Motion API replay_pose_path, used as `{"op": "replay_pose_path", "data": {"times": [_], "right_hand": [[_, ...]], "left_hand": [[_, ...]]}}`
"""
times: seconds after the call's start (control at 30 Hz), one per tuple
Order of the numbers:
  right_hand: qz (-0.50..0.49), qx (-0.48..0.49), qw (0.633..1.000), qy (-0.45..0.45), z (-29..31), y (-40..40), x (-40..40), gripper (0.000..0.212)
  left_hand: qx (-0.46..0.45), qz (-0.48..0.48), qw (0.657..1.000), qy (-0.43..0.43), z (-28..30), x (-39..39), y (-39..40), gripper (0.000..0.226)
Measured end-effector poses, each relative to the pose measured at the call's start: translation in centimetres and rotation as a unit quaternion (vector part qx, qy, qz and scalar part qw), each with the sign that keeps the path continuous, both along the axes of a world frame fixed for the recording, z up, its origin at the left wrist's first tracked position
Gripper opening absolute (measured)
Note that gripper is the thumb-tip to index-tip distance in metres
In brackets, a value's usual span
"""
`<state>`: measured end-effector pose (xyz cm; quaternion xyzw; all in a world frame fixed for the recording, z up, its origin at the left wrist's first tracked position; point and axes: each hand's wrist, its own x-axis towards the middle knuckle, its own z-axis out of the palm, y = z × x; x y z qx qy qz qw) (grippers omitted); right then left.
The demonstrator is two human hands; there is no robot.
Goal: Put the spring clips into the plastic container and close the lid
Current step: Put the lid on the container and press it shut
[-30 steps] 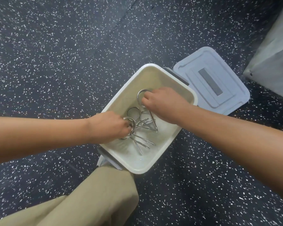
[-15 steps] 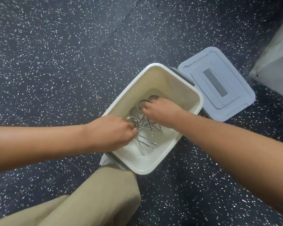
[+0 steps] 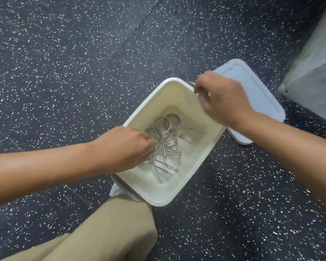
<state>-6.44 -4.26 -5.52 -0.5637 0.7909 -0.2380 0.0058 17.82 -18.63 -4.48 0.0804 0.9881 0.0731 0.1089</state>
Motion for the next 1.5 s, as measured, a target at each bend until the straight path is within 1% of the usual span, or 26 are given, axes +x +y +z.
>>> {"op": "replay_pose_path", "data": {"times": [0.07, 0.17, 0.27, 0.33, 0.43, 0.5, 0.6, 0.67, 0.77, 0.83, 0.97, 1.03, 1.1, 1.2, 1.43, 1.5], "right_hand": [[-0.074, 0.021, 0.997, -0.008, -0.3, 1.3, -2.5, 0.018], [-0.193, 0.13, 0.972, -0.023, -2.9, 4.0, -6.4, 0.019], [-0.259, 0.239, 0.935, -0.049, -6.0, 6.5, -8.3, 0.033], [-0.284, 0.282, 0.915, -0.057, -7.5, 7.7, -8.8, 0.038], [-0.307, 0.32, 0.895, -0.052, -9.2, 8.5, -9.2, 0.039], [-0.316, 0.323, 0.891, -0.041, -9.9, 8.4, -9.3, 0.037], [-0.345, 0.317, 0.883, -0.036, -10.3, 7.7, -9.8, 0.041], [-0.339, 0.328, 0.882, -0.006, -10.4, 7.2, -10.1, 0.045], [-0.294, 0.354, 0.887, 0.047, -10.3, 6.8, -10.7, 0.049], [-0.268, 0.38, 0.883, 0.064, -10.3, 6.6, -11.2, 0.051], [-0.234, 0.418, 0.874, 0.082, -10.1, 6.2, -11.7, 0.047], [-0.224, 0.426, 0.872, 0.09, -10.1, 6.4, -11.8, 0.043], [-0.227, 0.409, 0.88, 0.09, -10.0, 6.9, -11.9, 0.042], [-0.23, 0.372, 0.895, 0.088, -9.3, 7.5, -11.8, 0.044], [-0.2, 0.305, 0.926, 0.101, -3.5, 10.1, -10.8, 0.037], [-0.175, 0.286, 0.934, 0.125, -2.3, 11.2, -9.9, 0.035]], "left_hand": [[0.007, 0.012, 1.0, -0.007, 0.1, -0.1, 0.3, 0.037], [0.023, 0.018, 0.999, -0.024, 0.2, -0.7, 1.1, 0.028], [0.048, 0.015, 0.999, -0.001, 0.6, -1.5, 1.6, 0.037], [0.047, 0.011, 0.999, 0.0, 0.7, -2.2, 2.1, 0.036], [0.036, 0.024, 0.999, -0.02, 0.9, -3.1, 2.6, 0.029], [0.033, 0.026, 0.999, -0.012, 1.2, -3.6, 2.9, 0.029], [0.033, 0.015, 0.999, -0.008, 1.5, -4.2, 3.1, 0.031], [0.037, 0.015, 0.999, -0.003, 1.6, -4.4, 3.0, 0.031], [0.033, 0.016, 0.999, -0.003, 1.8, -4.4, 2.8, 0.036], [0.035, 0.015, 0.999, -0.001, 1.8, -4.3, 2.5, 0.034], [0.033, 0.023, 0.999, -0.01, 2.2, -4.4, 1.8, 0.03], [0.028, 0.026, 0.999, -0.01, 2.5, -4.5, 1.5, 0.036], [0.023, 0.025, 0.999, -0.003, 2.8, -4.8, 1.4, 0.038], [0.007, 0.023, 1.0, 0.004, 3.2, -5.3, 1.3, 0.033], [0.006, 0.052, 0.999, 0.01, 4.6, -6.2, 1.8, 0.035], [0.011, 0.062, 0.998, 0.02, 4.6, -6.0, 2.5, 0.034]]}}
